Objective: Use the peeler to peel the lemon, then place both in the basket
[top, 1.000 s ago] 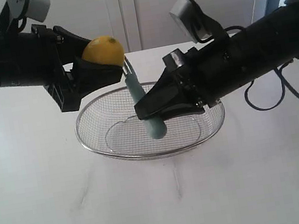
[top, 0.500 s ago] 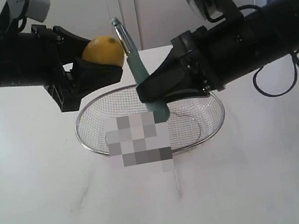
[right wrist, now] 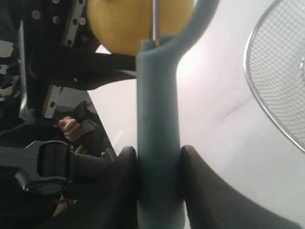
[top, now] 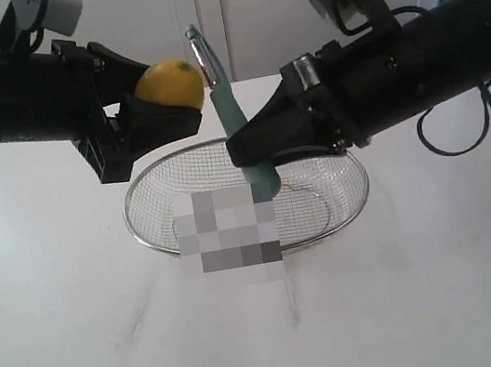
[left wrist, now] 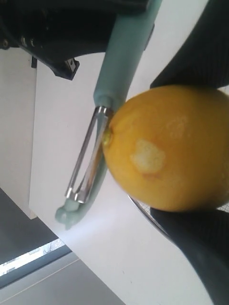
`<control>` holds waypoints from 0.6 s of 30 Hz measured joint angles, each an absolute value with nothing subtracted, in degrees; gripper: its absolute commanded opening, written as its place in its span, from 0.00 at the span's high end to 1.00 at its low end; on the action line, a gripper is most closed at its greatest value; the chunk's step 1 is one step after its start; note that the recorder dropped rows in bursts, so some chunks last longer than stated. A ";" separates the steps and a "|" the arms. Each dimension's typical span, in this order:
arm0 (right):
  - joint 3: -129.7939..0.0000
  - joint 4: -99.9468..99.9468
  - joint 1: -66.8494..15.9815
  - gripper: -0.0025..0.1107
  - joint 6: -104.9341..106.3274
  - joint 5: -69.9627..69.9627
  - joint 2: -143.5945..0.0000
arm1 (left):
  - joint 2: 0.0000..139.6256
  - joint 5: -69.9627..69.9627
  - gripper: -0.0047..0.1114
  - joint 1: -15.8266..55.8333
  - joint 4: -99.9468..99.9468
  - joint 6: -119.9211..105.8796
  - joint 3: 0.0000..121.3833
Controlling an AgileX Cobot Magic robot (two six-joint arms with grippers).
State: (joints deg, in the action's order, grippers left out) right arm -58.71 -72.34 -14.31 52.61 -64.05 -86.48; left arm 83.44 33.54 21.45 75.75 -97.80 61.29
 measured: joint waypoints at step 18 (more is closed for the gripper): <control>-58.71 -69.75 -14.31 0.98 50.62 -62.32 -92.84 | 83.44 33.54 0.96 21.45 75.75 -97.80 61.29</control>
